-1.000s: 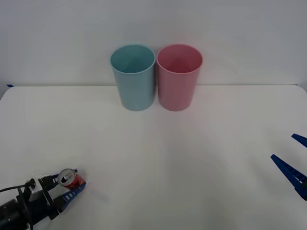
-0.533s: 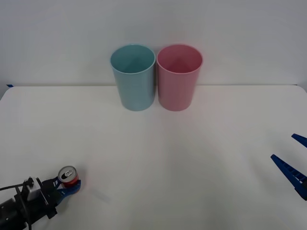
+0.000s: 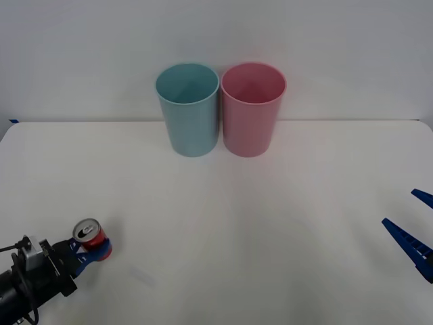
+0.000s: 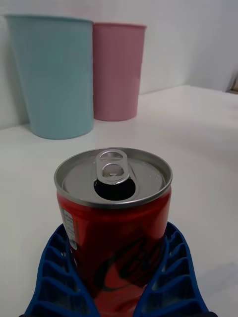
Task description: Grasp the object on the table and drop it into the matching bin: aluminum can to the light blue bin, PET bottle to the pink bin.
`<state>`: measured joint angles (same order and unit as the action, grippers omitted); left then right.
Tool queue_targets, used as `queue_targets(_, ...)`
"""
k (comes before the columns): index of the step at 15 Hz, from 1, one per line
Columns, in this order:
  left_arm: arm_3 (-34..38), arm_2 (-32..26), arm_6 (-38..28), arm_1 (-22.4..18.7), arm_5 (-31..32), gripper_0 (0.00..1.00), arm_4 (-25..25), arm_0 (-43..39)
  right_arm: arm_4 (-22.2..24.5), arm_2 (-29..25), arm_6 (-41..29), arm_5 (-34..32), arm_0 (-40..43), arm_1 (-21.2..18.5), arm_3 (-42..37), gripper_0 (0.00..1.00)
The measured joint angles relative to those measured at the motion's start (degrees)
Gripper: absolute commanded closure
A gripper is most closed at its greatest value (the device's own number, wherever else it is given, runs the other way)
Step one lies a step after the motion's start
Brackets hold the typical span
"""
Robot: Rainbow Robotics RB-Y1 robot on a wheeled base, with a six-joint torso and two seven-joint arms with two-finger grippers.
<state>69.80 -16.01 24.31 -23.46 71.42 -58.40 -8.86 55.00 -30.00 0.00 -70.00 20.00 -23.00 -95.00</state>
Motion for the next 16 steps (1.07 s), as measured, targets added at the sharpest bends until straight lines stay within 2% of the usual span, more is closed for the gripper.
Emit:
queue_targets(5, 8.11, 0.01, -8.98, -0.02, -3.03, 1.0, 3.98, -0.8, 0.0, 0.0, 0.0, 0.0, 0.0, 0.0, 0.0, 0.0)
queue_targets(10, 17.56, 0.02, -18.46, -0.01, -10.27, 1.0, 6.43, -1.07, 0.0, 0.0, 0.0, 0.0, 0.0, 0.0, 0.0, 0.0)
queue_targets(16, 24.43, -0.16, -24.02, -0.17, -19.43, 1.0, 7.09, 0.43, 0.0, 0.0, 0.0, 0.0, 0.0, 0.0, 0.0, 0.0)
